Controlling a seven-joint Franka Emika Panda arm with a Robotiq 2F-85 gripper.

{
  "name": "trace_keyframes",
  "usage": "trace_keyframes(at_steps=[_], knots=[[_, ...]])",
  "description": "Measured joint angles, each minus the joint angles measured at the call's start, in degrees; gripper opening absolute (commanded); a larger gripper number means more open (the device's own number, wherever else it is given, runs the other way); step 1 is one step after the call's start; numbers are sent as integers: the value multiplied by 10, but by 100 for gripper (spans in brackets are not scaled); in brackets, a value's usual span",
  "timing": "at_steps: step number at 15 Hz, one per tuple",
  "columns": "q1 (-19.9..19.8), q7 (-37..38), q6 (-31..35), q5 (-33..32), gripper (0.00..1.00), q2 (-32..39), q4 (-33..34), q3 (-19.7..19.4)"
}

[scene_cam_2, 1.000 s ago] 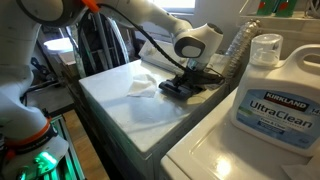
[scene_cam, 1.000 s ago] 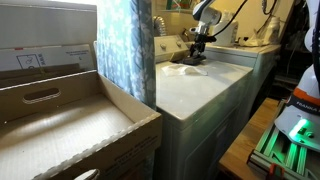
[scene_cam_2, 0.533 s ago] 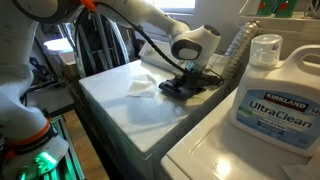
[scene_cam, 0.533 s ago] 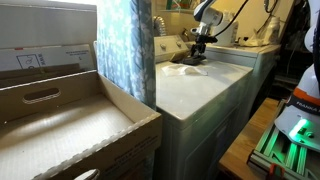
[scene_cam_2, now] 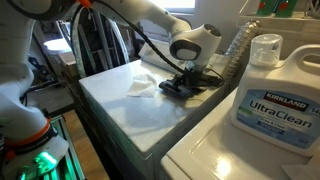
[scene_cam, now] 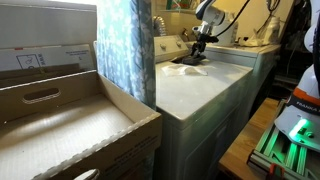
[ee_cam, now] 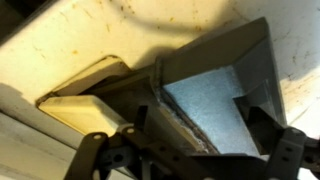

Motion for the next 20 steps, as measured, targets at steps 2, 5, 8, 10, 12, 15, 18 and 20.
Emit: trace_keyframes(at_steps=[2, 5, 8, 10, 12, 15, 18, 20], knots=[[0, 1, 1, 3, 100, 0, -1, -1], [0, 2, 3, 3, 100, 0, -2, -1], [0, 3, 9, 8, 100, -1, -6, -1], [0, 3, 21, 16, 100, -5, -14, -2], [0, 3, 32, 27, 100, -9, -22, -2], [0, 3, 55, 44, 100, -13, -30, -1], [1, 3, 70, 53, 100, -15, -31, 0], [3, 6, 93, 61, 100, -17, -31, 1]])
